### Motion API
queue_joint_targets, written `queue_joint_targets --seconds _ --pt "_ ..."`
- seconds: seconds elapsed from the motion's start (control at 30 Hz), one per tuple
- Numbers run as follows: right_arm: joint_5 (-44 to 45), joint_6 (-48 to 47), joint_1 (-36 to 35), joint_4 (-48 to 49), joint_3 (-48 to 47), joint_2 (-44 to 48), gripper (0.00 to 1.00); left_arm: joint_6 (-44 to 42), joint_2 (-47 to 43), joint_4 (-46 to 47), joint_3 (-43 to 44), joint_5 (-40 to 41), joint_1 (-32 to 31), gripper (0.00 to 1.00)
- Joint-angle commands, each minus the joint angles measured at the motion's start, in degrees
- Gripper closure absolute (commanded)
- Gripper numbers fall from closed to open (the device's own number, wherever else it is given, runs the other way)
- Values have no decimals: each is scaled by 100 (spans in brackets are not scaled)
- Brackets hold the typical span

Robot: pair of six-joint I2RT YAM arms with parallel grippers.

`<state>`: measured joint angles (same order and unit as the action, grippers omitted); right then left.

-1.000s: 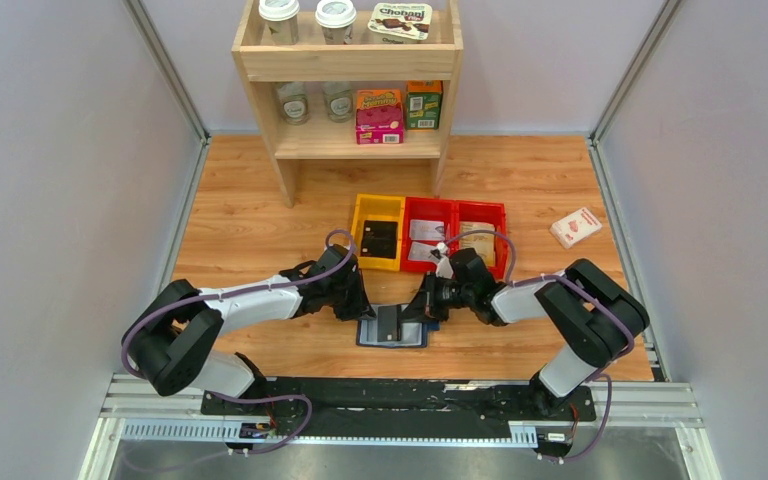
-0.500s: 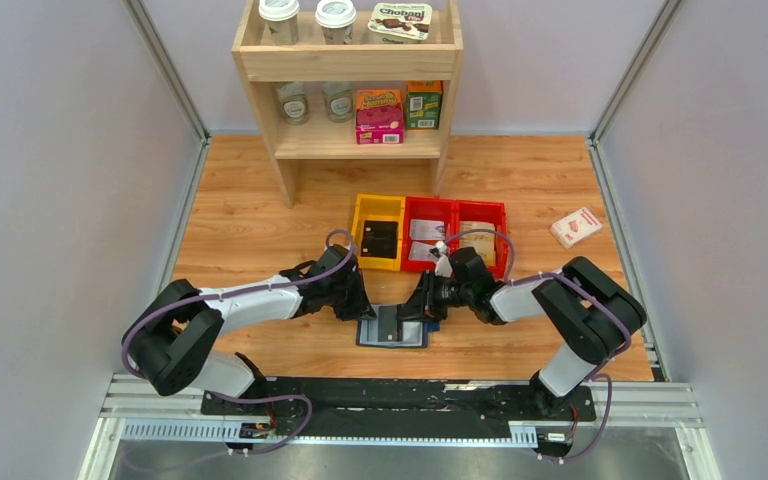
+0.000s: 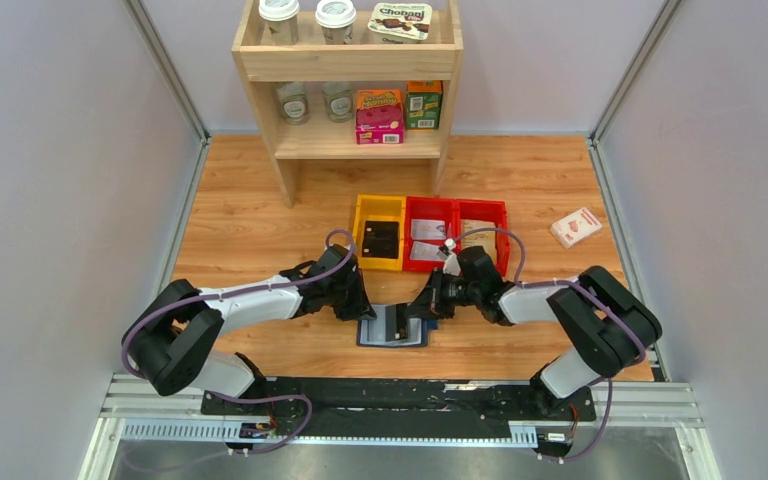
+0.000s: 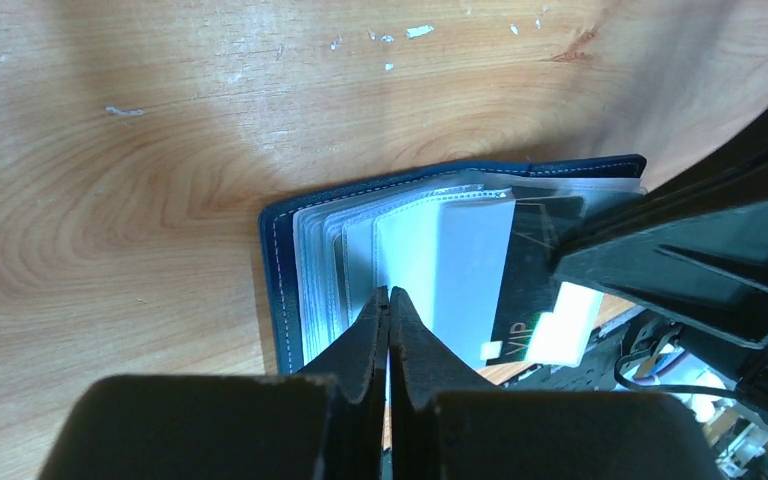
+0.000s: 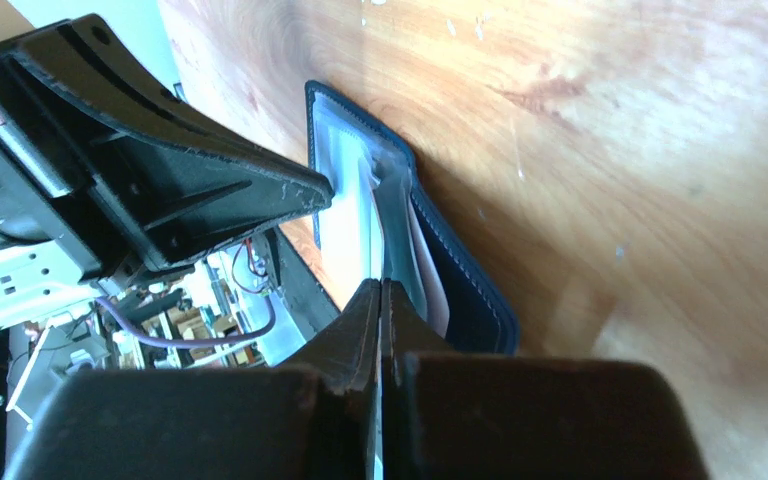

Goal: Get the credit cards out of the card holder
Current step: Remove the credit card from the card holder.

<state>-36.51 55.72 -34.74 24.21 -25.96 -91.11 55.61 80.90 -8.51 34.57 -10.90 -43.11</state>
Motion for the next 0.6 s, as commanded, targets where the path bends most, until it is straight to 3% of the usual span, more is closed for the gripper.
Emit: queue_joint_targets --seconds 0.0,0.13,0.33,0.4,0.57 --pt "355 -176 213 -627 187 690 100 -121 84 -370 -178 246 -22 100" --pt "601 -290 222 -1119 231 1287 100 -156 -126 -292 -187 298 -22 97" --pt "1251 -282 222 -1875 284 2561 100 -139 -899 -221 -126 474 -31 66" --pt "1462 -211 222 -2007 275 3009 100 -95 -1224 -212 -99 518 -22 52" --pt "1989 219 222 -1894 319 3915 100 150 -2041 200 -125 562 -31 34"
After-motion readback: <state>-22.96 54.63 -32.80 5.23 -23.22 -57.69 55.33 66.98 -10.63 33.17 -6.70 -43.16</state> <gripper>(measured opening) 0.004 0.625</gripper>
